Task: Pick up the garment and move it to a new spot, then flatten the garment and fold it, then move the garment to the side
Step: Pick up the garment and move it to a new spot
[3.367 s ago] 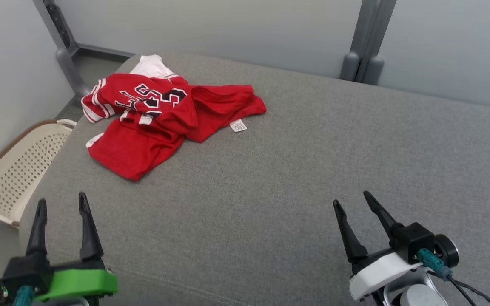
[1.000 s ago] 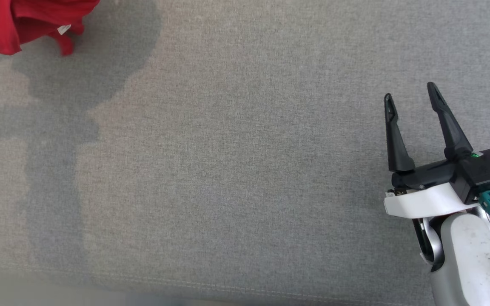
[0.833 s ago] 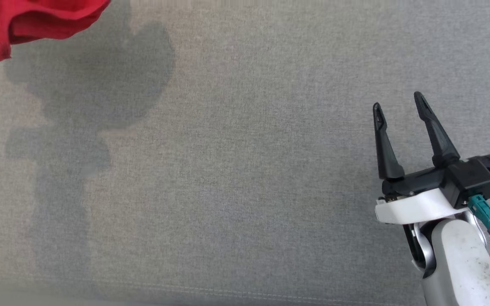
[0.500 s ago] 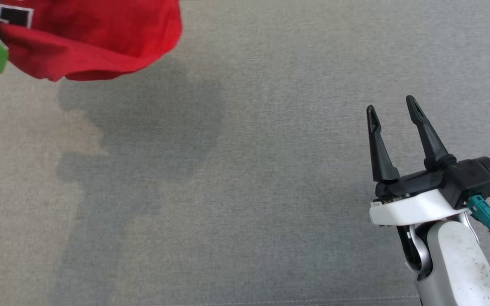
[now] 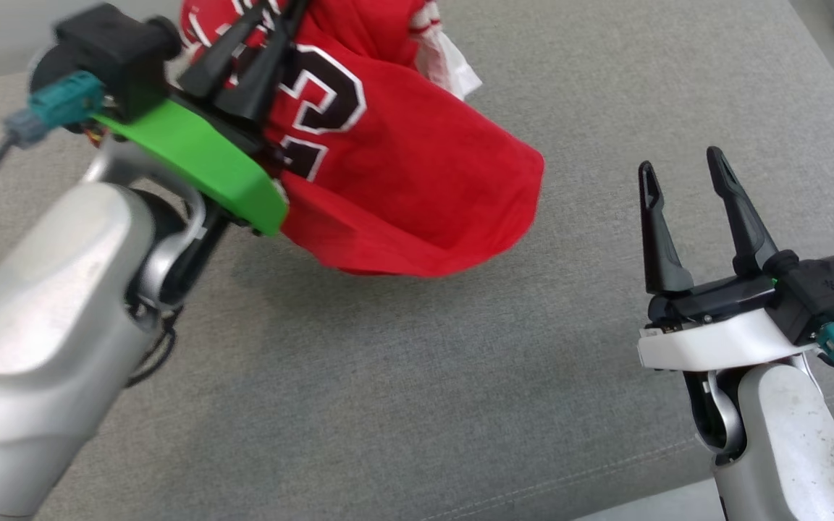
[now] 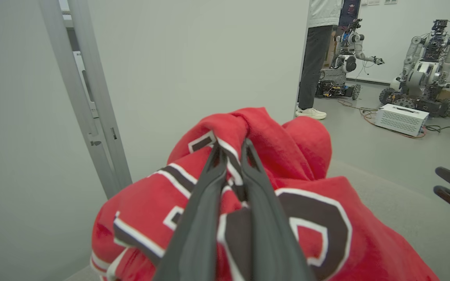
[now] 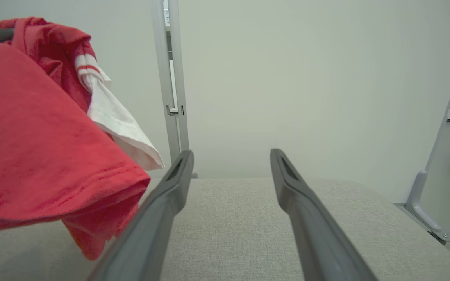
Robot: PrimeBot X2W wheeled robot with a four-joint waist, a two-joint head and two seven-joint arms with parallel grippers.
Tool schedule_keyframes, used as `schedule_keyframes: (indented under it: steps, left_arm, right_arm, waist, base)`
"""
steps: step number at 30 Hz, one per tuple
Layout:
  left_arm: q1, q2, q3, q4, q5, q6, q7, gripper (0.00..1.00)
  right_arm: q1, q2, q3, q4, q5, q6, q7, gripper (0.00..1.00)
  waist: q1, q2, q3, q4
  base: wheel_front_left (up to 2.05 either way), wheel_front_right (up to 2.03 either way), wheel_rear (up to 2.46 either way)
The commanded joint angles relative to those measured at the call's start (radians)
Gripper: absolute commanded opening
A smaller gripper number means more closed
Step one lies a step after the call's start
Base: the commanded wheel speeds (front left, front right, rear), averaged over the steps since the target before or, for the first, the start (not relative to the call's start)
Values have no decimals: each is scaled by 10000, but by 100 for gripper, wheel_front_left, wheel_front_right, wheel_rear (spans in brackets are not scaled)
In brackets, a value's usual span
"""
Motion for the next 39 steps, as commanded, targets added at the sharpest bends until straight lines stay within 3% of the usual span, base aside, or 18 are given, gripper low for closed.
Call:
schedule_keyframes:
  steps: [1,10,12,13,18,22,32,39]
  left_arm:
    - [173,-275,-173,218,25,-48,-115,0]
    - [391,-2265,-1526,2980,586,-609,-919,0]
    - [343,-2621,-1784,3519,684,-766,-1118,39]
    - [330,-2813,-1902,3759,702,-846,-1231,100]
    - [280,-3425,-2122,4290,959,-1041,-1982,100]
    - [720,-3528,-1725,3937,1252,-836,-2351,100]
    - [4106,-2913,1115,611,3431,768,-2406,100]
    - [6920,-3108,3149,-627,4615,1219,-2396,100]
  right_arm:
    - [-181,-3,-37,-74,82,-13,-3,100]
    - [-557,1,-67,-215,296,-13,-3,100]
    - [-610,-2,-56,-222,327,-13,-3,100]
    - [-622,-2,-54,-226,323,-13,-3,100]
    - [-464,-4,-6,-154,259,-14,-3,100]
    - [-204,-7,49,-71,81,-14,-3,100]
    - [502,-12,419,258,-297,-14,-3,100]
    - [1064,-12,573,470,-295,-14,-3,100]
  waist:
    - [0,-1,614,-621]
    - [0,-1,1823,-1043]
    - [0,-1,1938,-1057]
    - [0,-1,1965,-1050]
    - [0,-1,1797,-877]
    - [0,-1,1237,-510]
    - [0,-1,-652,896]
    - [0,-1,-1627,1717]
  base:
    - [0,0,0]
    - [0,0,0]
    - [0,0,0]
    - [0,0,0]
    - [0,0,0]
    - [0,0,0]
    - [0,0,0]
    - [0,0,0]
